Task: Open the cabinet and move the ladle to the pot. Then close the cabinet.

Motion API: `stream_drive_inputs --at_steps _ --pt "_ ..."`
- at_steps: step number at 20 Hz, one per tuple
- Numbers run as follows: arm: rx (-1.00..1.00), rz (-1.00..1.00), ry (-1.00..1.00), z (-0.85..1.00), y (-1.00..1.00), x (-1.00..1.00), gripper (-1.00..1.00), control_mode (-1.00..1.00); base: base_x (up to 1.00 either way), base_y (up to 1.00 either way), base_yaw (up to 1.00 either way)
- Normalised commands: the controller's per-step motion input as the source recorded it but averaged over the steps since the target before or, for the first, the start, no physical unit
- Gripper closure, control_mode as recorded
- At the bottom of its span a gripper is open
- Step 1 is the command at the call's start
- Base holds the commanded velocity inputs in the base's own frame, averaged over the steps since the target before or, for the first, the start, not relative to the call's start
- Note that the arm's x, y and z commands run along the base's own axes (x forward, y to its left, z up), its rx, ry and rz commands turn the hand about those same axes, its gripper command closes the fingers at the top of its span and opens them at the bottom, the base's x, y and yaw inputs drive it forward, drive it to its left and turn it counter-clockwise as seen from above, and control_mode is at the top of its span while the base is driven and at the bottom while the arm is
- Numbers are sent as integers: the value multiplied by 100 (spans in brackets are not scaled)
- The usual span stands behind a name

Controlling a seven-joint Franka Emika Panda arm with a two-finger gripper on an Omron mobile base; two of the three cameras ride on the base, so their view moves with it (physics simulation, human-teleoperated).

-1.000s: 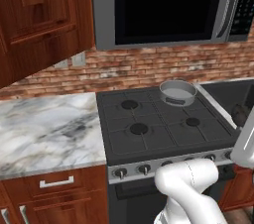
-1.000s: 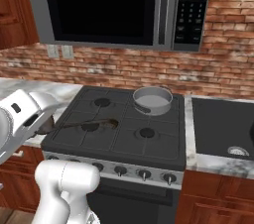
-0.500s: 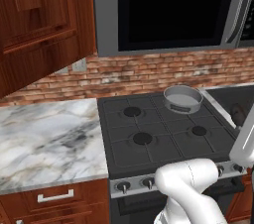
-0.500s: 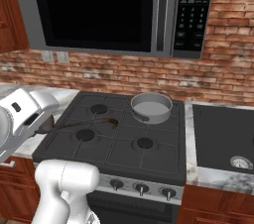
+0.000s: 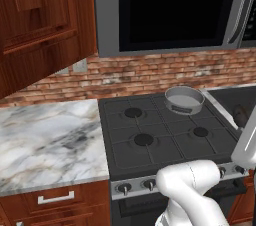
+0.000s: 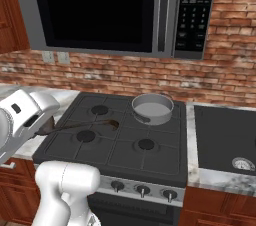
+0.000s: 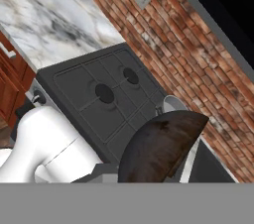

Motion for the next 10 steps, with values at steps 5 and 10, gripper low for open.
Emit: stream_drive_inputs --at_steps 5,10 --pt "0 0 0 0 0 0 100 100 0 -1 0" --pt "0 0 0 0 0 0 100 100 0 -1 0"
